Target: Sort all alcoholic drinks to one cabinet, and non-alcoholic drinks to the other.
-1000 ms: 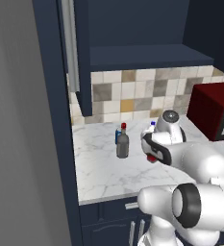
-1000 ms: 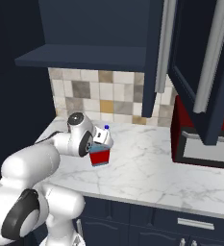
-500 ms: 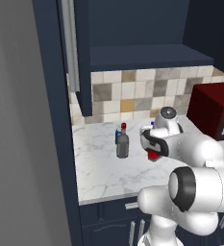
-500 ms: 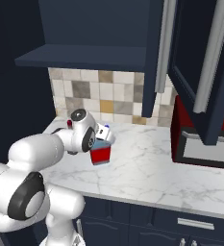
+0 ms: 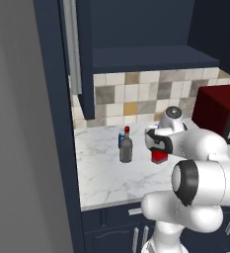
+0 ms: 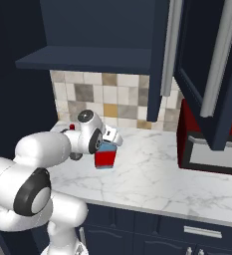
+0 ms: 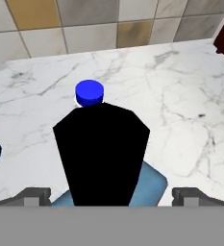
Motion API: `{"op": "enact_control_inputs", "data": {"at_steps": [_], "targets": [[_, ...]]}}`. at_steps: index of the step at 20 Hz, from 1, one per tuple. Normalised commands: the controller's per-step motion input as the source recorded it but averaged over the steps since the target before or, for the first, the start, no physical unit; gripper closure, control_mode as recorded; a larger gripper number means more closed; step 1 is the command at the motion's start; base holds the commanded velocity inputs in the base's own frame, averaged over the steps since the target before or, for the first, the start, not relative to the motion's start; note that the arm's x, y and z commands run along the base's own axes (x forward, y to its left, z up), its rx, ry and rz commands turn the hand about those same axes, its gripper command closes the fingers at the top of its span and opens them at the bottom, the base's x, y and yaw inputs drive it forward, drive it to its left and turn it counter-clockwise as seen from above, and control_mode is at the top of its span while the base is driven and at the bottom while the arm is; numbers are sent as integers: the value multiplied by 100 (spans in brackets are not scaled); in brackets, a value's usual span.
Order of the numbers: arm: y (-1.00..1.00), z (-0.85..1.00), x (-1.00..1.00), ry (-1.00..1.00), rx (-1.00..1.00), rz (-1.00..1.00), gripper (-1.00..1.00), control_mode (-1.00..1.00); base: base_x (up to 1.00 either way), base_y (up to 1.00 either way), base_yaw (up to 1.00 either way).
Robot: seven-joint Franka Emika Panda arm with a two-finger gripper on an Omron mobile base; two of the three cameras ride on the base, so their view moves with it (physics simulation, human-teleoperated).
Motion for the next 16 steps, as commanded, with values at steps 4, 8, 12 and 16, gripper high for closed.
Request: {"op": "enact_control_inputs", "data": {"at_steps": [4,8,12,16], "targets": [[-8,0,1,-4,0,0,100,-100,0,0,0],[-8,0,0,-4,0,0,100,-100,0,0,0],[0,-4,9,0,0,0,100,-100,0,0,0],[2,34,-17,0,0,0,100,-100,0,0,0]]}}
